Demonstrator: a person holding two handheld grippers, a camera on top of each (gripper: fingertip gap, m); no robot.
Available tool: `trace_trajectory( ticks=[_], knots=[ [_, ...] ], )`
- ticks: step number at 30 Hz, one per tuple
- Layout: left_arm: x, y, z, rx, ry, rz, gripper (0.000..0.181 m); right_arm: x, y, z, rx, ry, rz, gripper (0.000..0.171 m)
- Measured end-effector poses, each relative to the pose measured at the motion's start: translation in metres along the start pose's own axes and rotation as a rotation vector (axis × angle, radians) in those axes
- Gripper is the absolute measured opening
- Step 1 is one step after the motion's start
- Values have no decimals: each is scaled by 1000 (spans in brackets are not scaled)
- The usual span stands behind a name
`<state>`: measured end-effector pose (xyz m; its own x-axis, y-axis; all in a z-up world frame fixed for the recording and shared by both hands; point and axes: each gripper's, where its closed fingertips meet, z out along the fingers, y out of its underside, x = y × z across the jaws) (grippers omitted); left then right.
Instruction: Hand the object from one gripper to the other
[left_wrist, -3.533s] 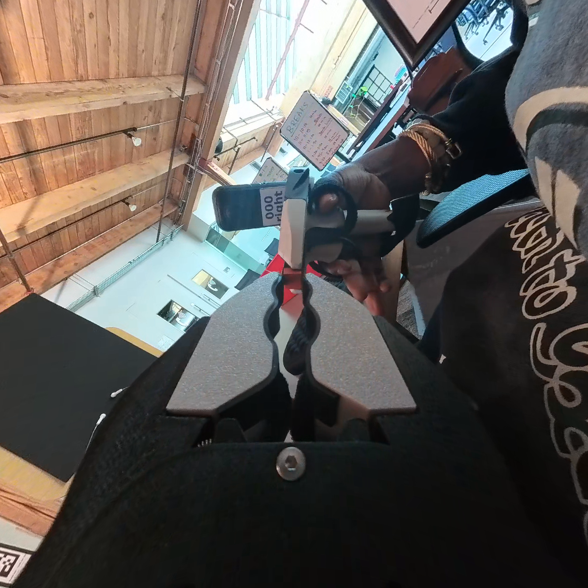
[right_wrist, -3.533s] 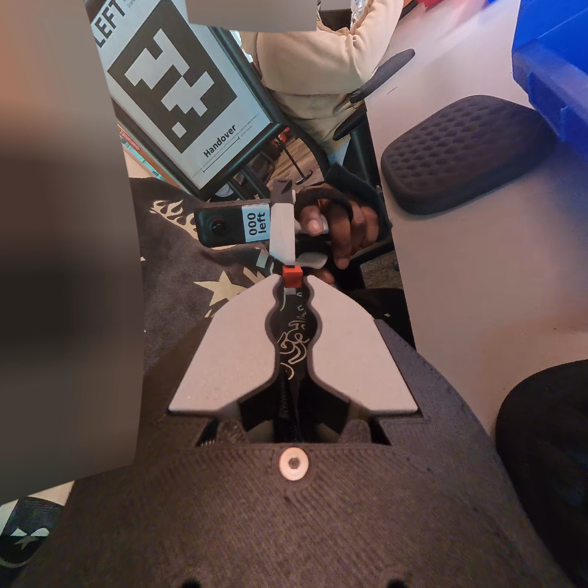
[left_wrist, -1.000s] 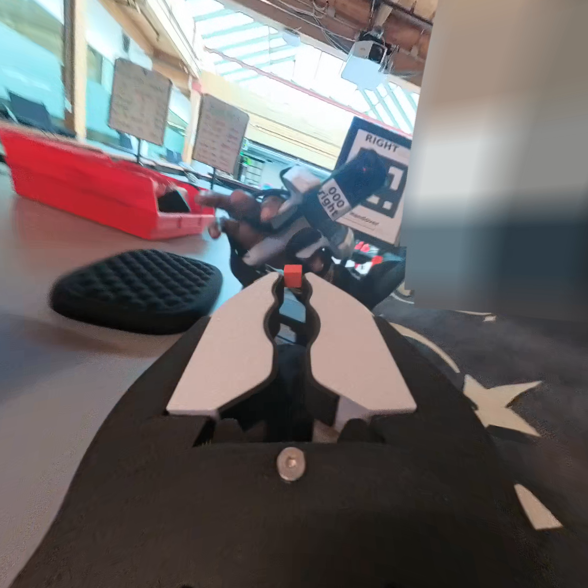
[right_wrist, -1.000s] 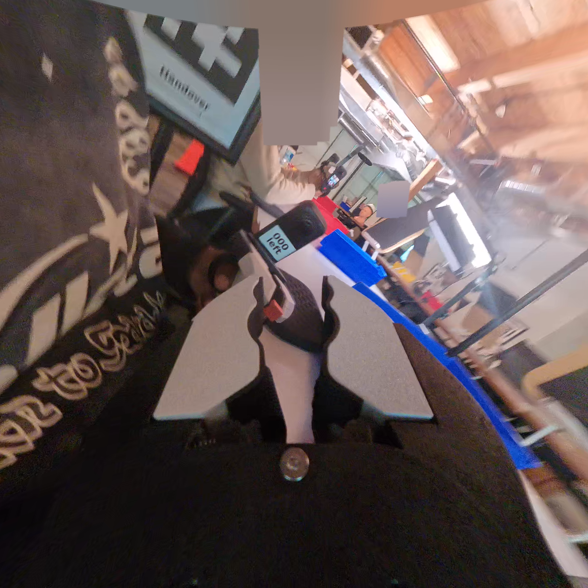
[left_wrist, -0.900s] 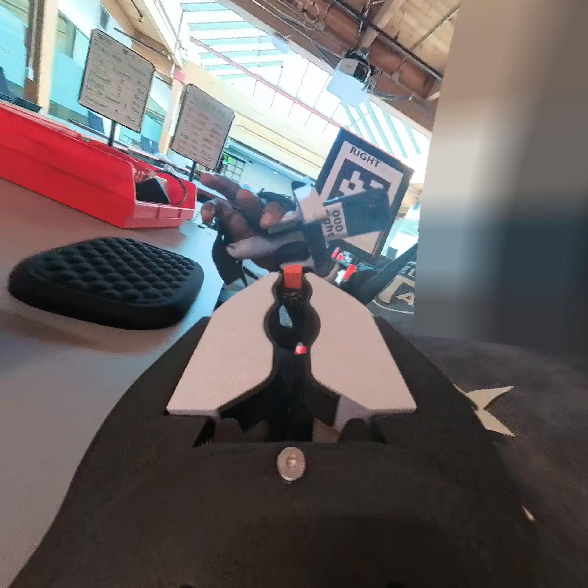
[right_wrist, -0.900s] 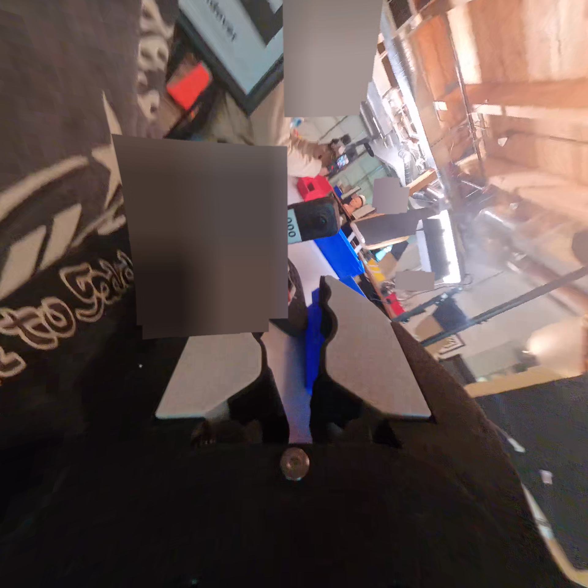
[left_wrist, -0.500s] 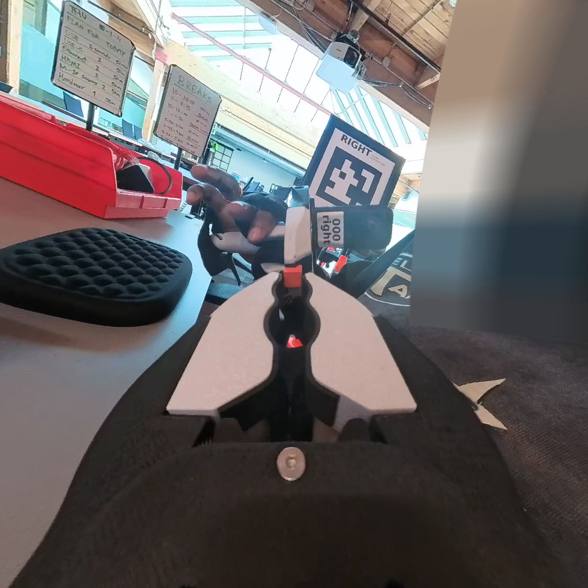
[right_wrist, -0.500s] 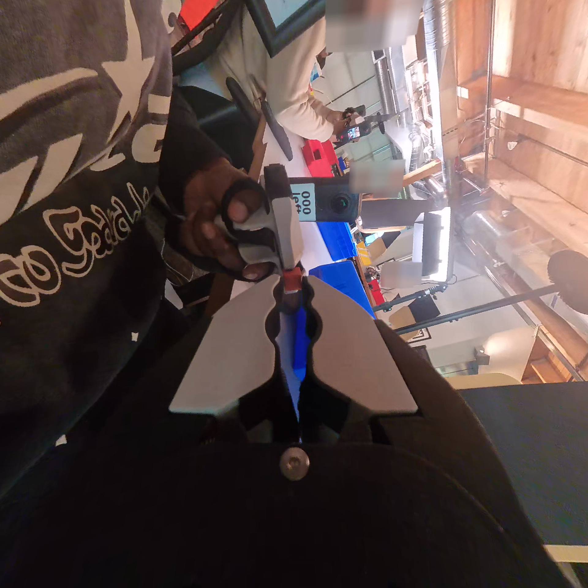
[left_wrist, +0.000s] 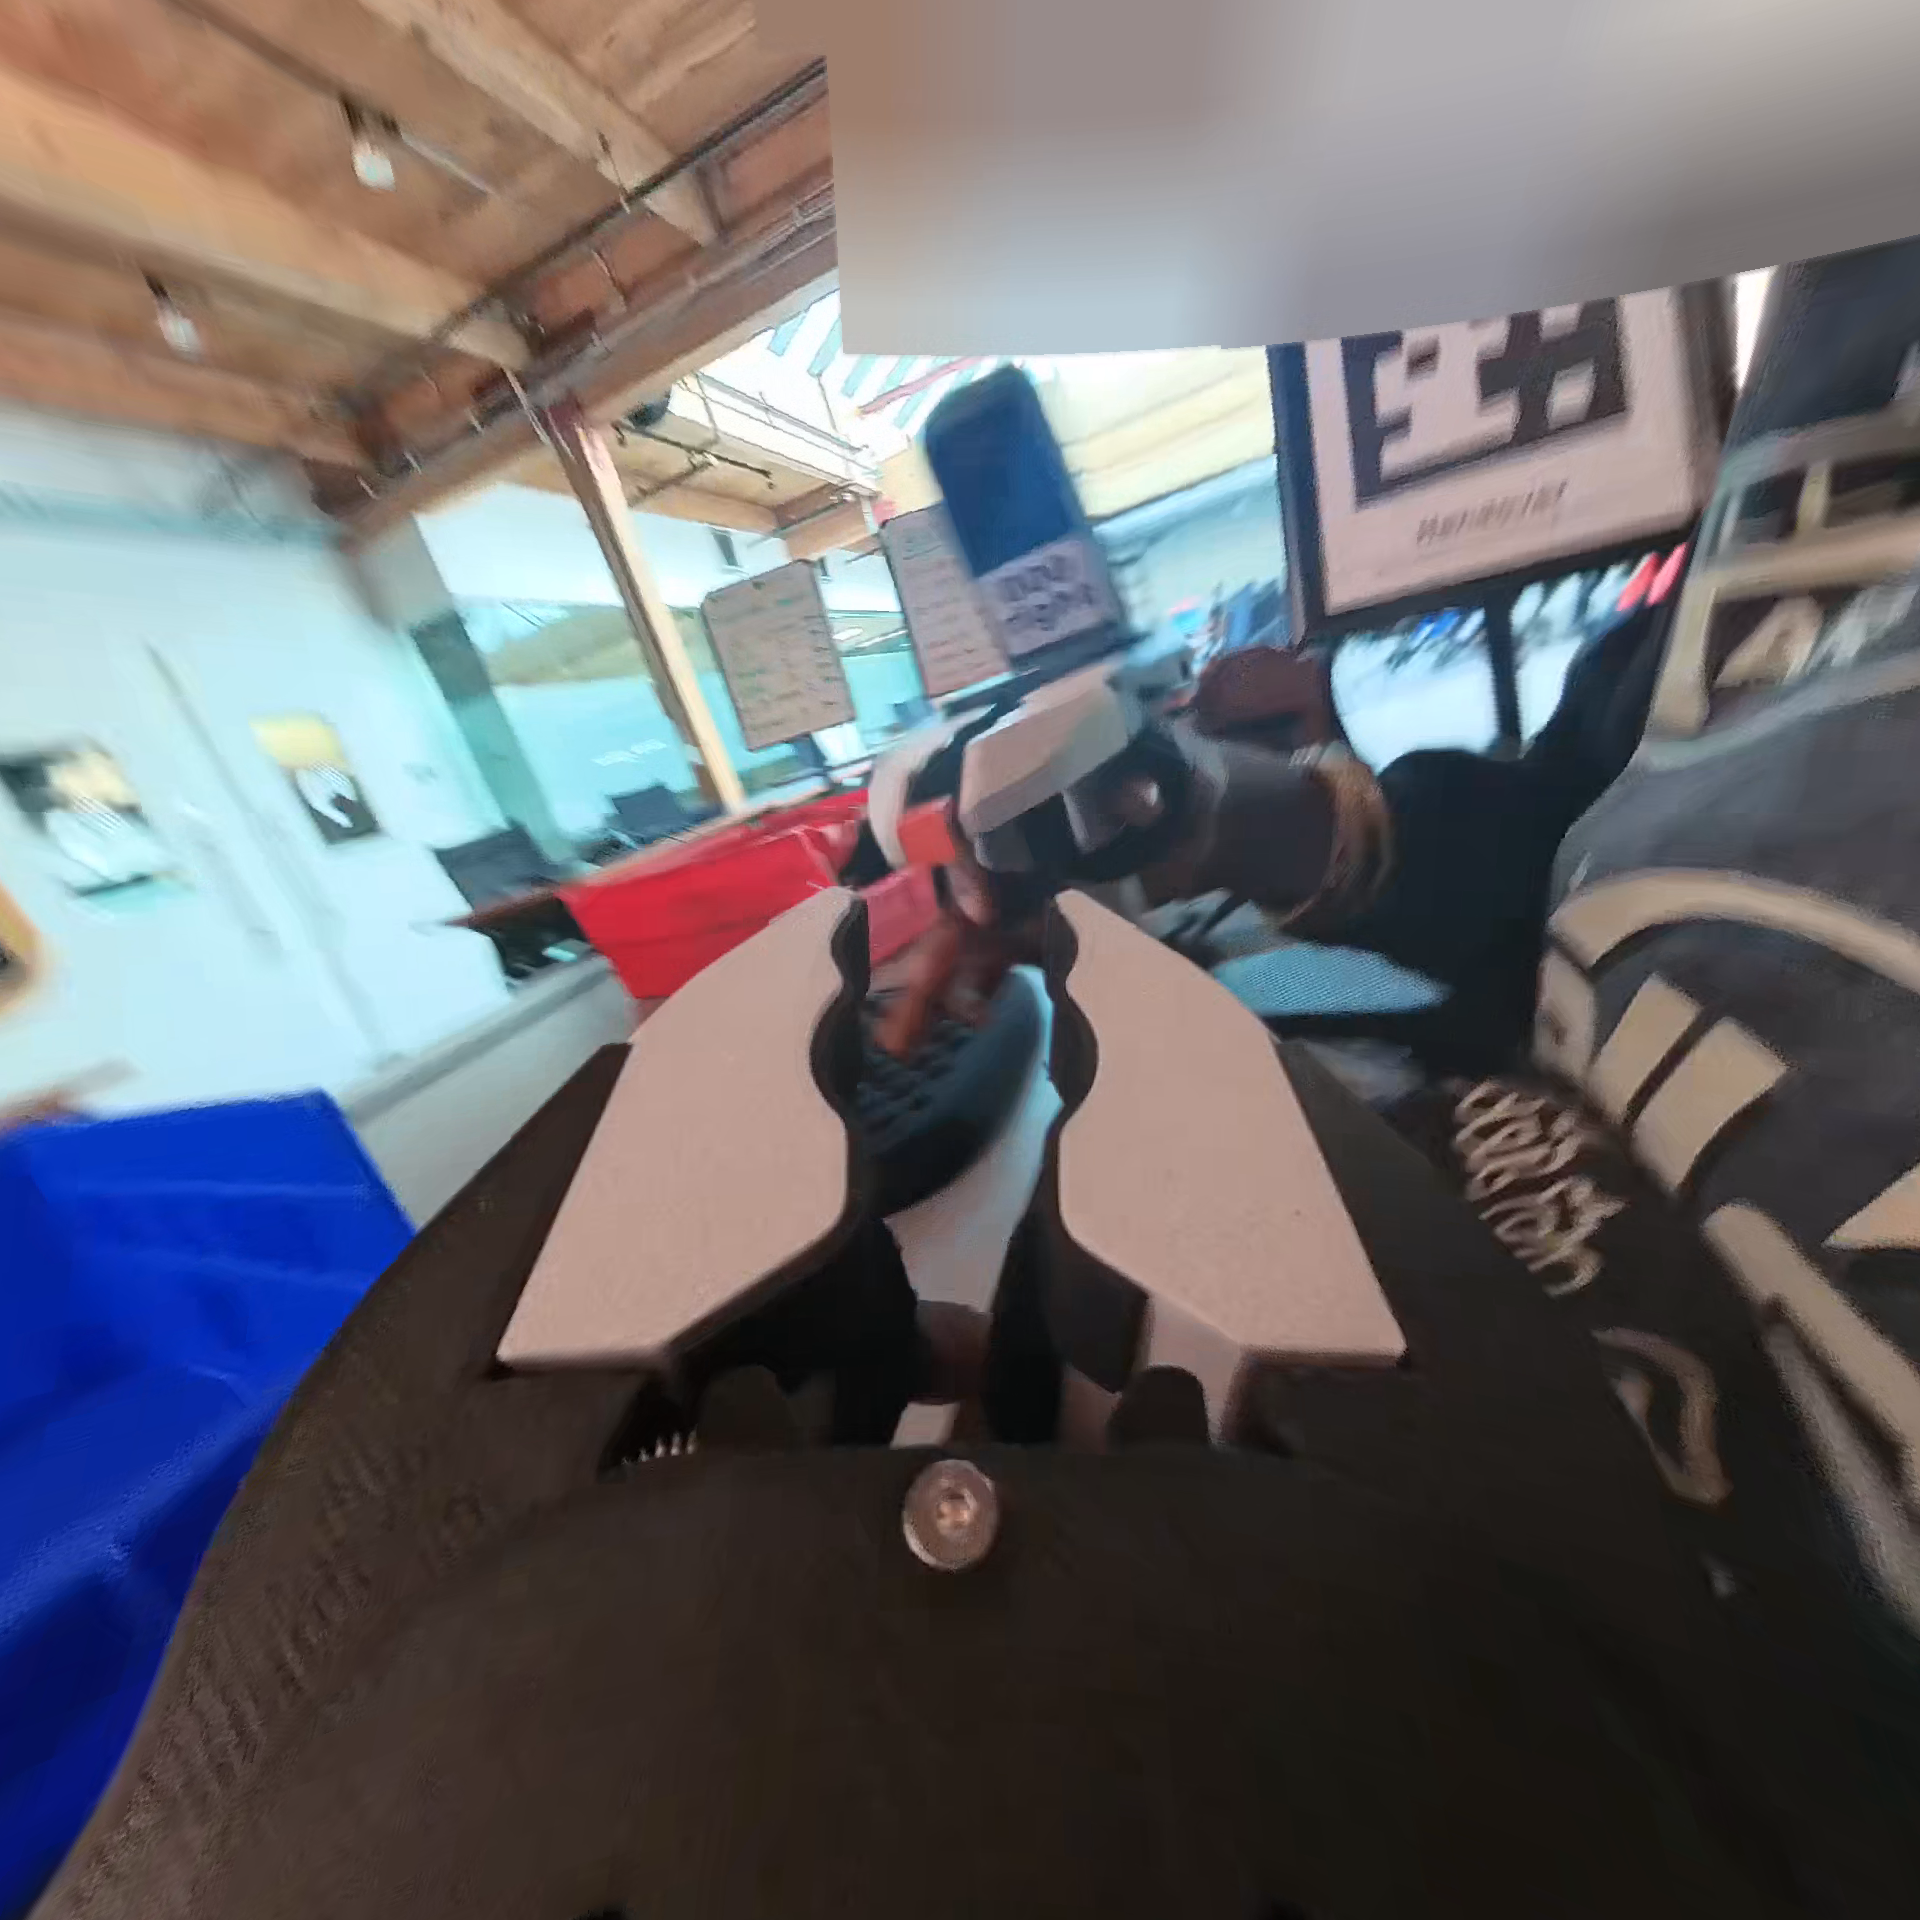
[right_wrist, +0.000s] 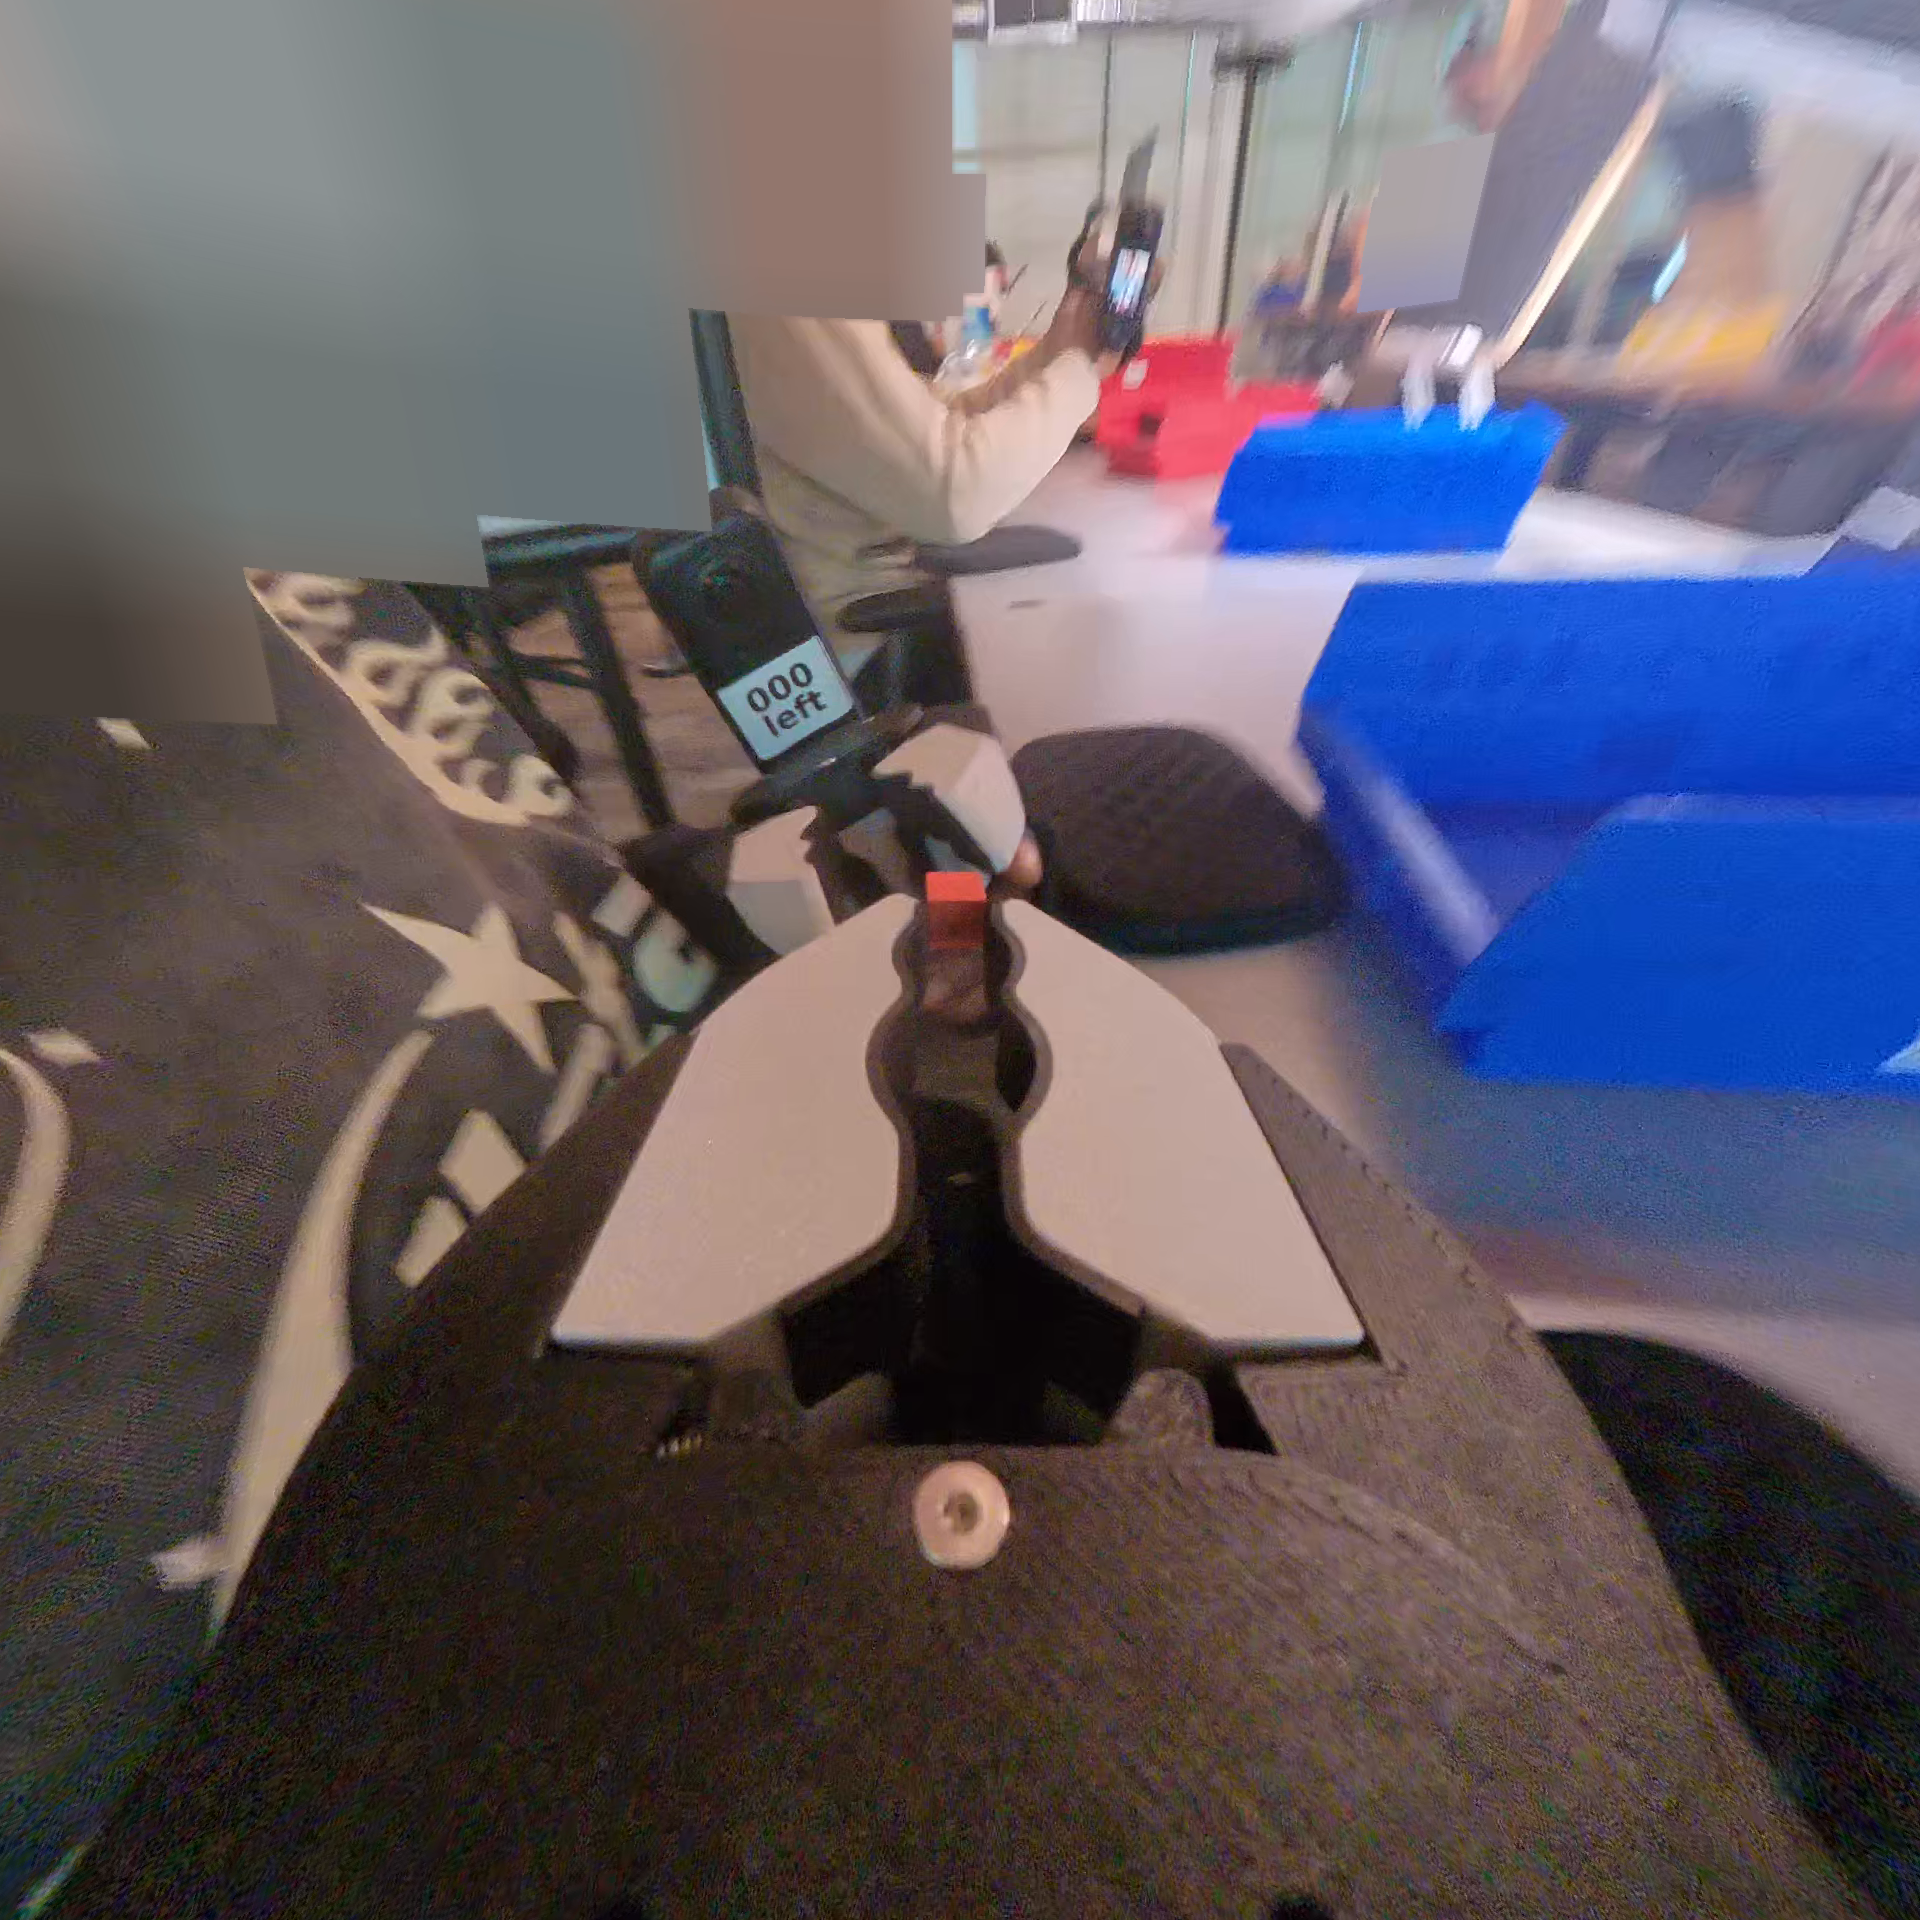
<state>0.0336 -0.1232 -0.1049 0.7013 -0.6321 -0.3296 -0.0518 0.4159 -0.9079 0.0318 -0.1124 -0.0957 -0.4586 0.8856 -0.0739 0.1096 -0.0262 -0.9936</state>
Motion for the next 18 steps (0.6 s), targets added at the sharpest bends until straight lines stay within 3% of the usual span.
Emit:
trace_trajectory(
  ticks=[5,18],
  knots=[
    [11,11,5,-88,-1,278,31,-9,20,5,-96,-179,438,11],
    [17,19,7,-137,16,352,16,-19,29,5,-150,-275,544,10]
  ],
)
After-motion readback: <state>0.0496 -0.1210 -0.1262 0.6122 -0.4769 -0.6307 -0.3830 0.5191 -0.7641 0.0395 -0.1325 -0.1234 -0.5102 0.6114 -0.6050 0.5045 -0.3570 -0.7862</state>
